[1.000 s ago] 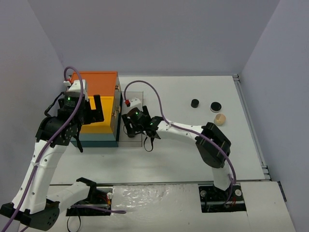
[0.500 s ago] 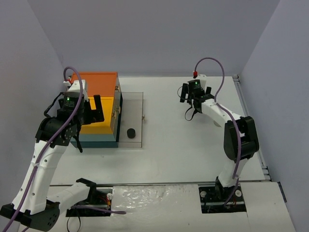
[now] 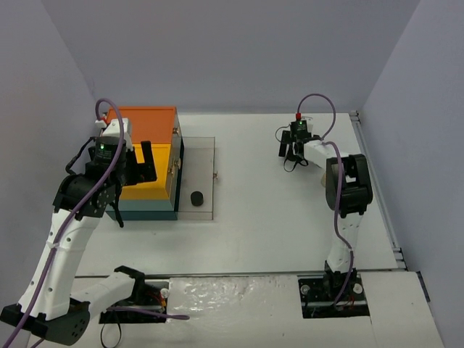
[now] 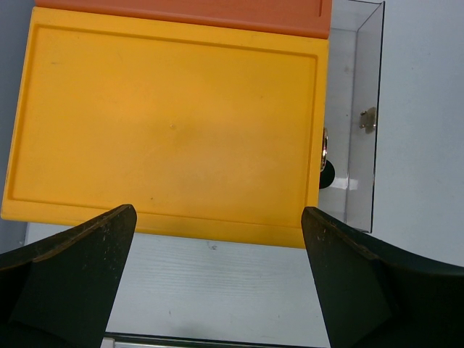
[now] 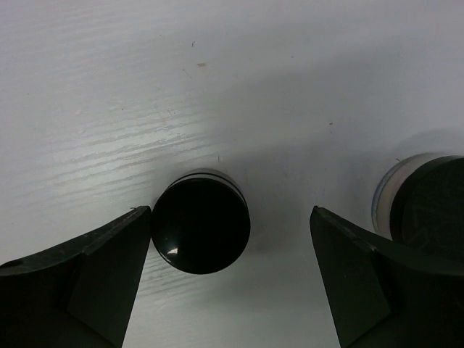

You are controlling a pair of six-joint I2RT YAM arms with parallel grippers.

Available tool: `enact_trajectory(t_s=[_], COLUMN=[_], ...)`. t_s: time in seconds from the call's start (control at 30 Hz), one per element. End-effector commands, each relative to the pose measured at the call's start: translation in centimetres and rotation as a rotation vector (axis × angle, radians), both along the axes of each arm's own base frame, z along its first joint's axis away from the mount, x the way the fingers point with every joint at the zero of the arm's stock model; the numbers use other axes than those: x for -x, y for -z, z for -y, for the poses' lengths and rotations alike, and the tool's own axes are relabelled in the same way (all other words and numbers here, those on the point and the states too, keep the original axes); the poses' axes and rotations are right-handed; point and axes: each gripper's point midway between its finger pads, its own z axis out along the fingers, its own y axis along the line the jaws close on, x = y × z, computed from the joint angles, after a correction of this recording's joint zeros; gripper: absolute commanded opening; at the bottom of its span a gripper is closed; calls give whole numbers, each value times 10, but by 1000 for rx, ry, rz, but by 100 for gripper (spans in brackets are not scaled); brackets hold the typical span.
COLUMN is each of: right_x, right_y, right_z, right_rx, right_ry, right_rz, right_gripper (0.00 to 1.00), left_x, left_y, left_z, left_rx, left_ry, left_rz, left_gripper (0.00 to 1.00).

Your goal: Organize the makeup

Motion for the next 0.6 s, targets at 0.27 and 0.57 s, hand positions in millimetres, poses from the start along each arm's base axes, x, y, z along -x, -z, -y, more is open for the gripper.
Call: enact_trajectory(t_s=[0.27, 0.57], right_x=[-20, 2], right_y=[-13, -92], right_z=[-17, -96], right_rx=[-33, -57], right_ry=[-123, -343], right_rz=[67, 208], right_gripper=[17, 0], left_x=[-7, -8], left_y=[-12, -12], left_z=[-1, 0], left_rx=[10, 8], left_ry=[-9, -5], left_rz=[44, 47], left_gripper=[97, 97])
